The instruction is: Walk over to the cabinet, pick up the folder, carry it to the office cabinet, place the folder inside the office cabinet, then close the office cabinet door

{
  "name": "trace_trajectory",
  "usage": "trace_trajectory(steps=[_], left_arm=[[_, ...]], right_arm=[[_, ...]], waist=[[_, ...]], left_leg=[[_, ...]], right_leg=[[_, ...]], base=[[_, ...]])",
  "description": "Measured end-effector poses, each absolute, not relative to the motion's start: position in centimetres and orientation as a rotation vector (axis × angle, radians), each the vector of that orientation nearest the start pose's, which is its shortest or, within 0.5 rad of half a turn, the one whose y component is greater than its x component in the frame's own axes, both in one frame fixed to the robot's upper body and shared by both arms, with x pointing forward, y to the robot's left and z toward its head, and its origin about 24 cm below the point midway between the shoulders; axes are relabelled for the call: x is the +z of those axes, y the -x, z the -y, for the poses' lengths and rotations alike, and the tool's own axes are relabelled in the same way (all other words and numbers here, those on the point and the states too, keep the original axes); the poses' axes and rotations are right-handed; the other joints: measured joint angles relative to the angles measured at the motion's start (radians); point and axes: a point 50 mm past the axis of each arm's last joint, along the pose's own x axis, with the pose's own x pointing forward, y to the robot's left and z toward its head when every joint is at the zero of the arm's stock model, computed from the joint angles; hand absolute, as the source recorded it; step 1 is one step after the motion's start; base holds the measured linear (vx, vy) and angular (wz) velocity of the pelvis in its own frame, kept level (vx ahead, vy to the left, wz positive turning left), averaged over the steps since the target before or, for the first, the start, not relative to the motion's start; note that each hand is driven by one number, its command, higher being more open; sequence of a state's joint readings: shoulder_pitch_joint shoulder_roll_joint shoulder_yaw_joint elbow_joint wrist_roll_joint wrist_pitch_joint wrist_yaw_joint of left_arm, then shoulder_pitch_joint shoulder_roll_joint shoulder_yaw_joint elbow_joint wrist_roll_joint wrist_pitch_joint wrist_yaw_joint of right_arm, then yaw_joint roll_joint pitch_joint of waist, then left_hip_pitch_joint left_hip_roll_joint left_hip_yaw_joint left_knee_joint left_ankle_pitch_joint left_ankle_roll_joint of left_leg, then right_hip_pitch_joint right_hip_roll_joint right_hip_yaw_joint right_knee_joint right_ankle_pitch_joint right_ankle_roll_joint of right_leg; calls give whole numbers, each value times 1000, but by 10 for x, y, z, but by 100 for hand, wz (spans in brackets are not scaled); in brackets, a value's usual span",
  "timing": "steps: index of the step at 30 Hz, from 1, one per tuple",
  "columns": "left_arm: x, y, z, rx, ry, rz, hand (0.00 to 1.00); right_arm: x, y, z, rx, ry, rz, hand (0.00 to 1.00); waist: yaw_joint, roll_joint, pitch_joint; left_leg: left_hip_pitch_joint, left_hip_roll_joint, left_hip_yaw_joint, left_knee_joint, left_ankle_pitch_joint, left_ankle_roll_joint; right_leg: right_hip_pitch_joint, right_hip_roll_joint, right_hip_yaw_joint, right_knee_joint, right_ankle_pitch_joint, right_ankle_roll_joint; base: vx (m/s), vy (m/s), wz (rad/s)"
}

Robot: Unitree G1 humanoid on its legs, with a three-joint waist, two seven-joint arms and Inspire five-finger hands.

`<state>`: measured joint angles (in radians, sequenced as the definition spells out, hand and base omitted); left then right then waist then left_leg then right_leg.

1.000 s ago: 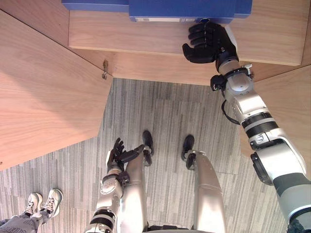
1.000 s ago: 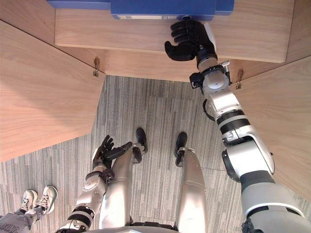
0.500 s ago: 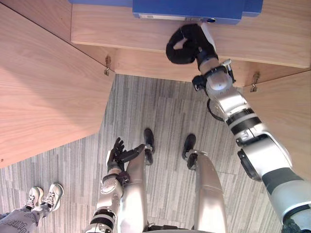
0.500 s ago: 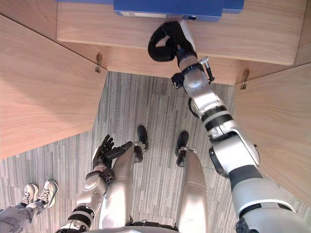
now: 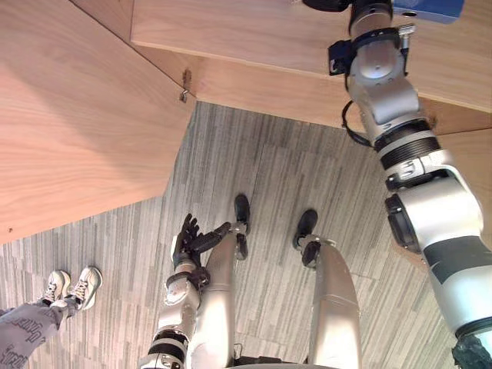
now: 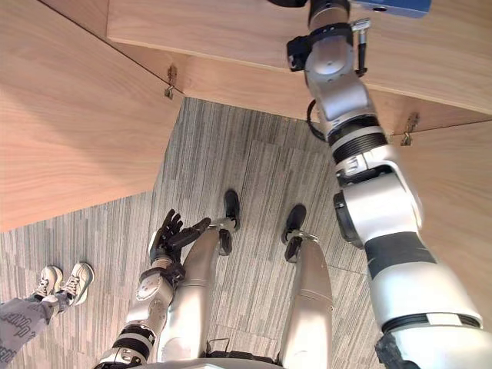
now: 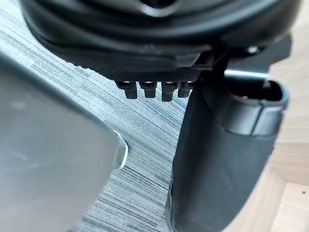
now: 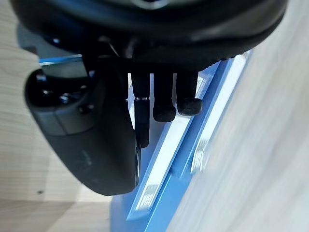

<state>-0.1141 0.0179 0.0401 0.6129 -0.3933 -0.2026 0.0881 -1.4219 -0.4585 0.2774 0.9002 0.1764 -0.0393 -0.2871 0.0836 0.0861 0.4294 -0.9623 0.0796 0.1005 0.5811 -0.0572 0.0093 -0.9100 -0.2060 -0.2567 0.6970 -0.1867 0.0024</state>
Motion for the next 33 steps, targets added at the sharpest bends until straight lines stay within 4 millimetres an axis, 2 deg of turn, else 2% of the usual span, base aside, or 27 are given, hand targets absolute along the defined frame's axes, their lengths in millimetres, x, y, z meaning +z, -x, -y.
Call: trace_trajectory(steps=[5,7,8,11,14,15,17,18,21,22,23,25,26,28,29,31,33], left_arm=[[-49,-249,-162,222,356,-295,100],[-48,-249,-160,221,362,-294,100],[-49,-249,-160,221,362,-296,100],[-52,-246,-161,225,360,-314,100],[-59,-239,-162,231,355,-349,100],[-60,-237,-162,231,352,-358,100],[-70,-225,-164,233,322,-400,100],[-72,-222,-165,232,312,-413,100],[-90,-208,-173,229,248,-504,100],[-93,-205,-175,232,238,-522,100],[-99,-200,-181,236,214,-557,100],[-109,-190,-189,239,168,-624,100],[-112,-187,-190,237,155,-644,100],[-124,-172,-193,230,127,-731,100],[-127,-166,-194,231,121,-757,100],[-138,-145,-197,232,83,-832,100],[-143,-132,-199,232,61,-875,100]], right_arm=[[347,-404,172,-250,328,570,0],[335,-398,185,-279,299,588,0],[331,-395,188,-282,291,600,0],[300,-378,188,-265,280,638,0],[254,-356,174,-193,276,647,0],[245,-351,171,-175,267,644,0],[197,-334,153,-85,239,576,0],[184,-330,149,-59,230,550,0],[108,-304,128,76,195,335,0],[95,-299,125,96,188,291,0],[72,-290,121,128,169,204,100],[35,-276,121,144,149,58,100],[25,-272,122,142,149,21,100],[-13,-250,134,109,178,-135,100],[-22,-244,137,100,185,-175,100],[-56,-221,149,57,218,-328,100],[-78,-204,160,1,206,-445,100]], waist=[[-6,0,0],[-6,0,0],[-7,0,0],[-18,0,0],[-31,-1,0],[-33,-1,1],[-44,-17,-6],[-46,-22,-9],[-52,-58,-43],[-54,-66,-53],[-60,-82,-67],[-73,-103,-90],[-77,-104,-97],[-82,-108,-136],[-83,-109,-152],[-92,-107,-202],[-103,-108,-240]], left_leg=[[1,-6,-3,0,5,0],[7,-6,-4,4,3,-1],[10,-6,-4,6,3,0],[42,-3,-2,11,-7,2],[118,7,6,7,-29,-3],[138,7,8,1,-31,-6],[233,7,22,-39,-33,-8],[258,8,26,-51,-33,-8],[384,14,31,-131,-25,-20],[403,16,31,-150,-20,-22],[445,20,35,-189,-9,-23],[518,23,49,-247,10,-21],[536,23,53,-257,10,-21],[627,17,91,-317,10,-21],[649,16,104,-335,10,-21],[747,7,151,-406,13,-21],[811,-3,186,-464,22,-22]], right_leg=[[3,-7,-3,5,0,0],[14,-8,-7,5,0,0],[20,-8,-8,4,0,0],[54,-6,-7,-1,-2,2],[133,5,-3,-24,-4,5],[152,7,-2,-30,-4,6],[235,14,5,-70,-4,8],[256,16,7,-82,-4,8],[379,43,9,-174,11,17],[400,50,8,-199,19,17],[444,65,8,-252,37,18],[520,84,16,-337,72,24],[541,87,19,-357,78,27],[620,95,50,-440,107,43],[637,97,61,-462,115,46],[718,103,100,-546,148,58],[757,104,133,-588,165,67]], base=[[-2,-9,5],[-1,-10,3],[0,0,0],[15,-9,-4],[24,-21,-11],[40,-27,-7],[59,-40,-11],[58,-44,-12],[91,-54,-12],[129,-43,-15],[137,-26,-17],[176,0,-20],[174,38,-22],[156,64,-37],[162,72,-50],[148,69,-55],[94,64,-55]])
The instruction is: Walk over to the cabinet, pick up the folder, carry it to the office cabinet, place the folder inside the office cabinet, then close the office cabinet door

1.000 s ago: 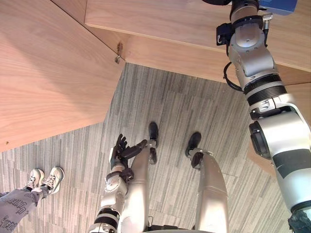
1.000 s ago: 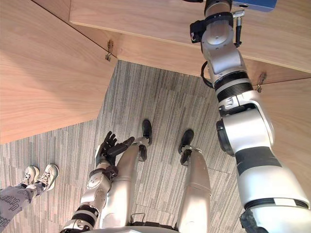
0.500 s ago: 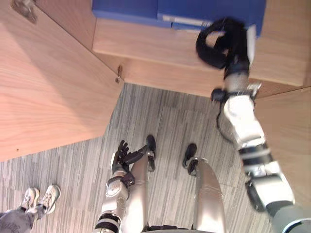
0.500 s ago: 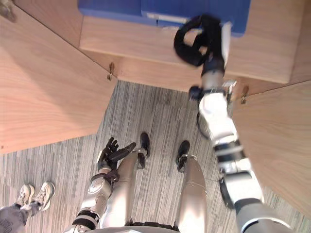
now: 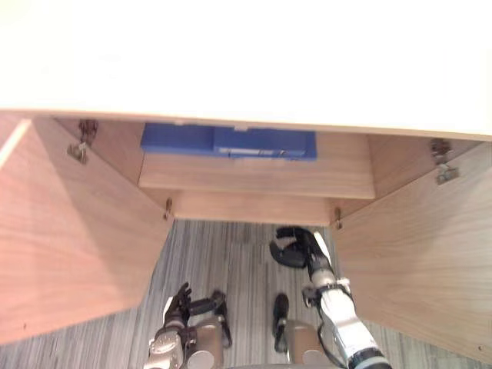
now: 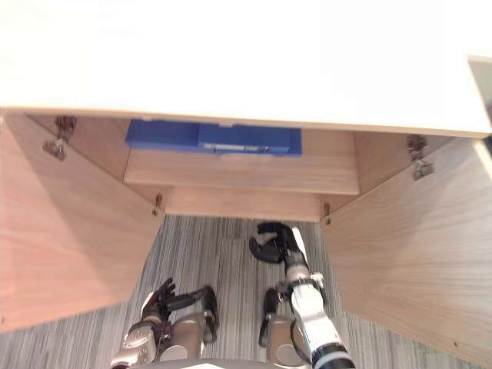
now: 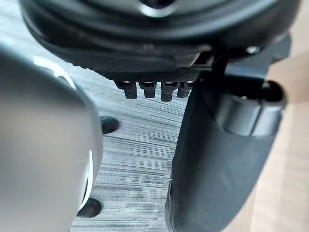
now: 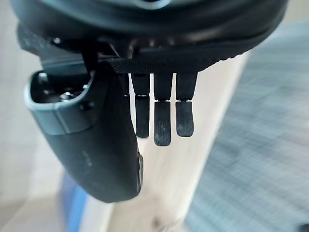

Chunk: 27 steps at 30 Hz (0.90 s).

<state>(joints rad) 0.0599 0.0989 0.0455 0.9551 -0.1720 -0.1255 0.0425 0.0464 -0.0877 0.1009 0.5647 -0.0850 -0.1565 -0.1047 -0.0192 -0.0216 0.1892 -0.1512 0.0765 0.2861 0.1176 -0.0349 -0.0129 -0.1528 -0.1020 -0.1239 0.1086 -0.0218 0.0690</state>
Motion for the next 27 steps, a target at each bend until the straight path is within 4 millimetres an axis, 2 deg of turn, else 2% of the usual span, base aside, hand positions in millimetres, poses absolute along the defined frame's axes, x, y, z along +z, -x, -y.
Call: trace_trajectory(steps=[4,7,11,16,20,22,24,25,27], left_arm=[[-148,-121,-200,230,34,-925,100],[-149,-117,-202,237,28,-940,100],[-152,-107,-206,268,40,-968,100],[-155,-92,-208,279,40,-1008,100],[-157,-81,-211,292,40,-1032,100],[-158,-74,-211,287,42,-1049,100],[-159,-71,-210,279,37,-1055,100],[-159,-68,-210,268,29,-1060,100],[-159,-66,-208,250,24,-1063,100]], right_arm=[[-116,-166,193,-192,151,-690,100],[-133,-138,211,-332,65,-817,100],[-143,-104,225,-490,-64,-898,100],[-142,-84,245,-690,-201,-881,100],[-120,-89,280,-866,-237,-727,100],[-94,-98,311,-923,-181,-588,100],[-76,-103,333,-958,-132,-516,100],[-58,-111,353,-978,-83,-448,100],[-36,-126,373,-979,-30,-366,100]], waist=[[-22,-1,-48],[-28,1,-60],[-39,6,-76],[-61,15,-84],[-91,22,-90],[-110,37,-98],[-116,49,-103],[-128,57,-101],[-139,73,-99]], left_leg=[[110,-19,56,-98,24,1],[166,-27,94,-129,27,3],[216,-42,141,-156,29,6],[258,-54,205,-180,27,4],[275,-58,280,-183,3,-14],[275,-63,329,-174,-18,-13],[275,-61,358,-158,-36,-16],[272,-60,379,-139,-55,-17],[263,-56,405,-113,-75,-17]], right_leg=[[62,1,53,-52,24,11],[91,5,93,-73,38,16],[105,12,144,-91,53,19],[105,17,213,-106,72,22],[85,22,289,-111,80,14],[65,26,341,-111,86,10],[56,30,371,-111,88,8],[50,32,393,-111,89,10],[38,35,420,-115,92,15]], base=[[38,53,-40],[-18,42,-41],[-68,30,-36],[-73,25,-45],[-71,1,-58],[-24,-1,-67],[21,-9,-56],[43,-19,-51],[67,-26,-49]])
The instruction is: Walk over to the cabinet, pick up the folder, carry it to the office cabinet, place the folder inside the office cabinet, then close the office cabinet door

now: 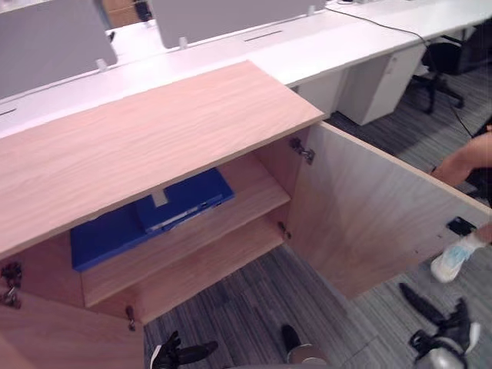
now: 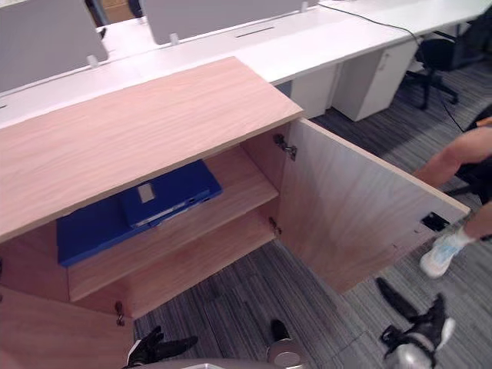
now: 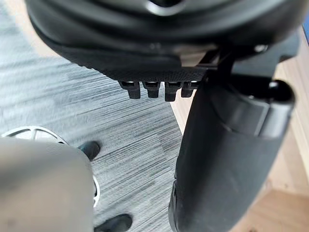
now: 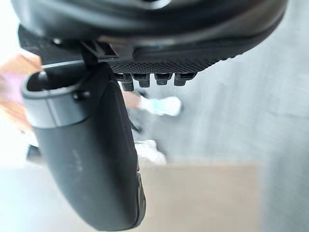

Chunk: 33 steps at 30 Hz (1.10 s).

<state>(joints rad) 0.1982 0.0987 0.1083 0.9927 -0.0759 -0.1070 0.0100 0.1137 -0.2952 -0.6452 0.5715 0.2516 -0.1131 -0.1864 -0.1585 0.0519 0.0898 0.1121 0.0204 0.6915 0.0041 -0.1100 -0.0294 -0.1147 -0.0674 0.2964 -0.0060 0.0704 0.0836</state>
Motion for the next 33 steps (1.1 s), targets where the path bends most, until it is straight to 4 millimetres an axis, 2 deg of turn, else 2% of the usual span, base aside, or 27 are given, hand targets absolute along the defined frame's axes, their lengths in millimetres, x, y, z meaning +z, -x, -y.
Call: trace_trajectory(steps=[3,4,8,10,13,16,20,23,26,29,31,33], left_arm=[[-159,-68,-206,211,16,-1054,100],[-159,-68,-205,201,15,-1054,100],[-158,-74,-197,140,4,-1032,100],[-158,-75,-194,120,1,-1024,100],[-159,-75,-190,97,0,-1025,100],[-159,-74,-187,94,6,-1030,100],[-160,-74,-184,92,13,-1032,100],[-161,-73,-180,83,14,-1039,100],[-162,-69,-182,98,12,-1053,100],[-161,-72,-185,114,15,-1041,100],[-160,-78,-187,119,11,-1026,100],[-159,-79,-187,112,5,-1023,100]], right_arm=[[-4,-153,393,-943,30,-259,100],[8,-168,398,-912,55,-224,100],[39,-214,408,-788,157,-195,100],[45,-229,408,-730,198,-215,100],[48,-238,407,-689,232,-237,100],[51,-244,405,-663,269,-244,100],[57,-247,404,-643,310,-242,100],[65,-242,396,-607,365,-183,100],[73,-234,367,-494,414,-83,100],[74,-225,339,-418,411,-19,100],[65,-208,310,-312,400,-11,100],[56,-193,288,-202,419,-43,100]], waist=[[-5,23,11],[-5,35,16],[-6,78,39],[-5,95,50],[3,112,58],[5,122,64],[2,121,67],[-10,124,70],[-51,118,74],[-60,102,84],[-62,73,96],[-70,50,98]], left_leg=[[-14,2,9,42,-21,14],[-15,5,-4,51,-33,20],[-24,11,-26,70,-56,18],[-29,14,-44,70,-59,20],[-30,15,-60,70,-60,20],[-33,14,-68,70,-60,20],[-35,11,-71,72,-60,20],[-41,11,-72,74,-60,20],[-39,21,-64,75,-60,19],[-29,30,-34,75,-63,15],[-21,42,-2,89,-68,7],[-18,50,10,100,-72,2]], right_leg=[[-13,4,33,-8,16,23],[-14,7,45,-14,21,27],[-22,10,51,-20,22,28],[-24,10,47,-21,22,29],[-22,10,31,-21,22,29],[-22,7,24,-22,22,29],[-20,3,24,-31,27,35],[-22,1,24,-43,34,37],[-22,13,33,-50,41,39],[-23,30,69,-50,51,37],[-25,46,100,-50,61,33],[-25,55,116,-49,67,31]], base=[[104,-43,-38],[108,-76,-37],[83,-77,-15],[45,-76,1],[22,-64,8],[-12,-50,7],[-22,-39,0],[-13,-49,-3],[6,-75,-13],[4,-79,-38],[-9,-82,-43],[-13,-97,-29]])
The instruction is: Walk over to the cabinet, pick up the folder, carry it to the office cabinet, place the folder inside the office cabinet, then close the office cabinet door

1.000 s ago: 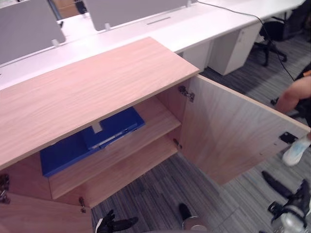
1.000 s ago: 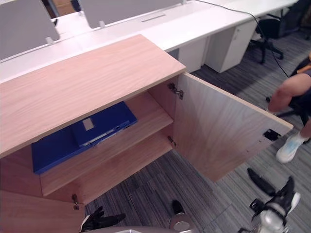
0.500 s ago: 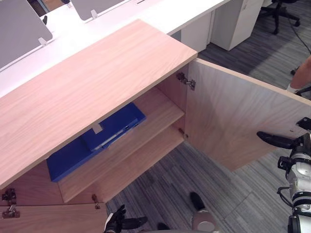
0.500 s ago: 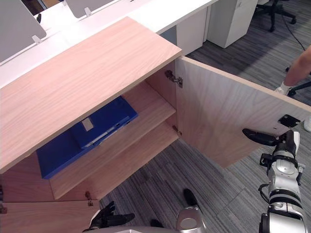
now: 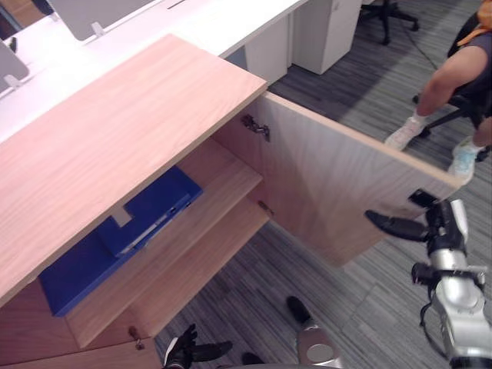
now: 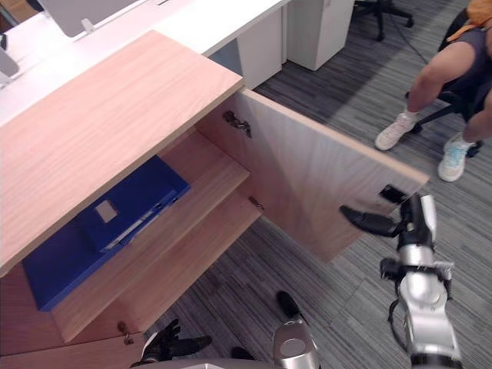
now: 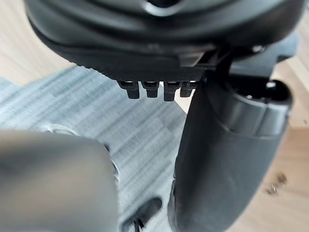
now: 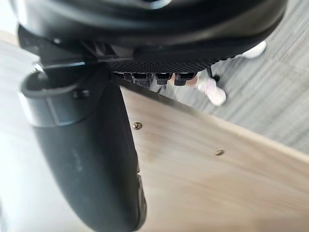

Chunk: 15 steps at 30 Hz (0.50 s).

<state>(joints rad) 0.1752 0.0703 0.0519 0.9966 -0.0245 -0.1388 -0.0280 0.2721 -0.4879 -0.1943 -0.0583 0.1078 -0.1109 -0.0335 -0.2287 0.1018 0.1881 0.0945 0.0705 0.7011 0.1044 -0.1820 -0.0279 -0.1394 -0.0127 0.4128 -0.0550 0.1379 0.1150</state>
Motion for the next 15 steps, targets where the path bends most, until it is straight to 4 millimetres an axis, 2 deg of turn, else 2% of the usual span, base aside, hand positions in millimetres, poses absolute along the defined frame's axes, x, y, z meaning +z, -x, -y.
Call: trace_trajectory(steps=[2,4,7,10,11,13,14,15], left_arm=[[-159,-82,-187,100,0,-1018,100],[-158,-85,-187,81,-6,-1008,100],[-157,-90,-187,40,-26,-1001,100],[-158,-92,-187,5,-44,-1009,100],[-158,-92,-188,0,-53,-1017,100],[-159,-93,-189,-11,-68,-1020,100],[-158,-96,-191,-20,-89,-1022,100],[-158,-96,-192,-21,-95,-1023,100]], right_arm=[[46,-177,265,-60,420,-82,100],[36,-154,230,146,371,-129,100],[32,-134,186,416,281,-153,100],[41,-126,162,596,213,-121,100],[50,-124,148,682,155,-67,100],[55,-123,138,718,105,-32,100],[58,-128,124,761,71,14,100],[59,-131,119,776,62,31,100]], waist=[[-8,-25,0],[-9,-51,-5],[-7,-83,-8],[-1,-99,-14],[3,-107,-21],[9,-114,-27],[20,-127,-35],[24,-132,-39]], left_leg=[[5,8,12,13,-4,-4],[8,21,30,39,-16,-9],[8,29,32,63,-28,-13],[8,30,29,79,-35,-10],[5,30,13,89,-37,-4],[-4,30,-8,96,-38,-2],[-22,30,-43,109,-39,0],[-30,29,-61,113,-39,1]], right_leg=[[2,8,16,2,6,-2],[4,17,35,5,15,-4],[6,21,40,17,16,-4],[6,18,39,24,15,-4],[17,11,25,27,14,-4],[18,5,5,33,11,-6],[19,-5,-30,36,7,-8],[19,-9,-45,36,6,-10]], base=[[-31,-82,-27],[-71,-75,-26],[-71,-58,-6],[-67,-30,6],[-26,-11,22],[-22,-12,43],[-17,-13,59],[-29,-20,81]])
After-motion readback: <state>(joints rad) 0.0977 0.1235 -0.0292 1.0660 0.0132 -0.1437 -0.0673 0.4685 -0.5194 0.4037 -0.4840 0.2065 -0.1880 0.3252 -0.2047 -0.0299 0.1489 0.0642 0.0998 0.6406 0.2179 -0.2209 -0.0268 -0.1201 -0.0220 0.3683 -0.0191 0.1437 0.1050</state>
